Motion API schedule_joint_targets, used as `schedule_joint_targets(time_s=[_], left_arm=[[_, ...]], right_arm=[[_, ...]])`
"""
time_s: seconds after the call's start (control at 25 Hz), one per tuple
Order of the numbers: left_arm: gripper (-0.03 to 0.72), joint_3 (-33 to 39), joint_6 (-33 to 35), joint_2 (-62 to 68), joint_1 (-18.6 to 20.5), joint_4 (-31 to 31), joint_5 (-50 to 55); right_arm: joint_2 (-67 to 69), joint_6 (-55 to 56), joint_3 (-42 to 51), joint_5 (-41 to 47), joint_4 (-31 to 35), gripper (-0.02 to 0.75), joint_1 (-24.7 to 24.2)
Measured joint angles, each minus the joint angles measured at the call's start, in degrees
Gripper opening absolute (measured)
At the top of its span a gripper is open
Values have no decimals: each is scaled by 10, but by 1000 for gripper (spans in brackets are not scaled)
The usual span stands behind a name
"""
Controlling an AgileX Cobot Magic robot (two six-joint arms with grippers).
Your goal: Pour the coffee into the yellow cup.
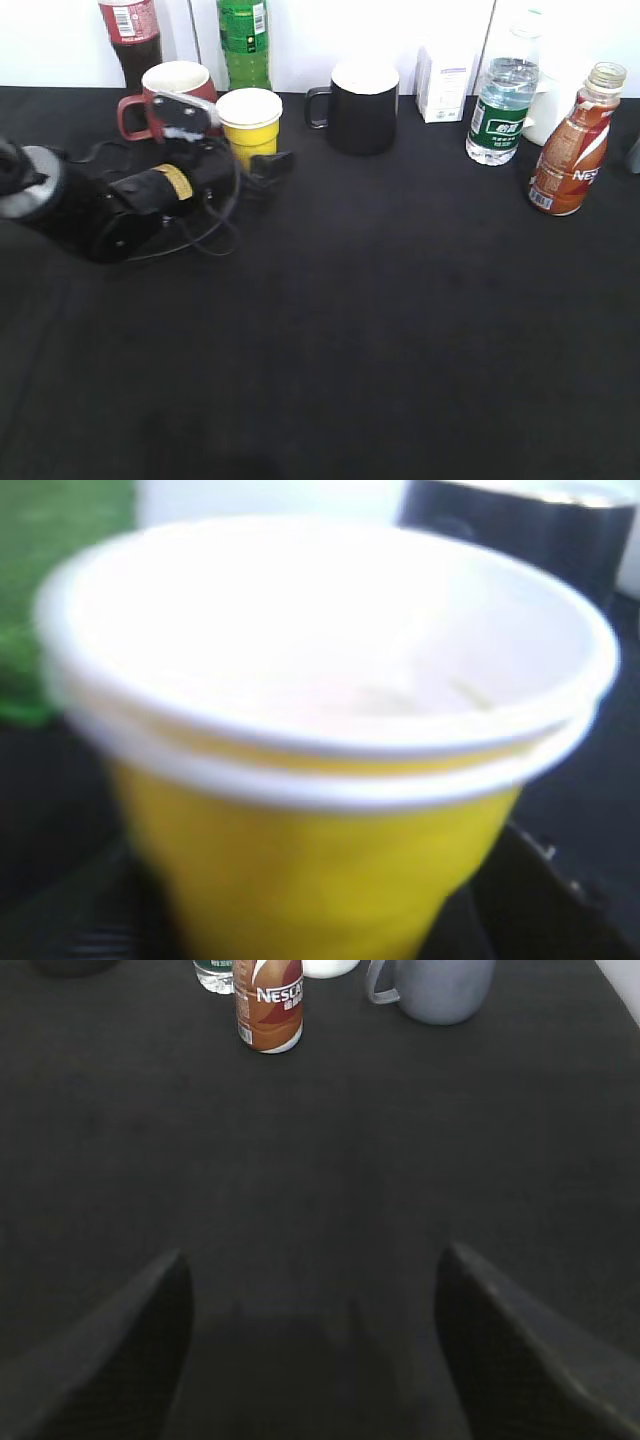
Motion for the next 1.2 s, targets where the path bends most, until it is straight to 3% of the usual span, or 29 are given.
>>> schedule_joint_targets(time_s=[0.28,0.48,0.56,0.84,1.0,1.2], left_arm=[[475,-5,0,4,0,0,-4],[459,0,-1,-13,0,7,8],[459,33,-2,-57,-1,14,7],[459,217,-38,-178,-1,195,-120],[459,224,-92,-185,-15,307,-146],[459,223,-95,-185,-61,314,-127]], right_arm=[[0,0,0,0,0,589,0],[0,0,0,0,0,589,0],[0,0,0,0,0,589,0],[0,0,0,0,0,589,0],[0,0,0,0,0,589,0],[0,0,0,0,0,589,0]])
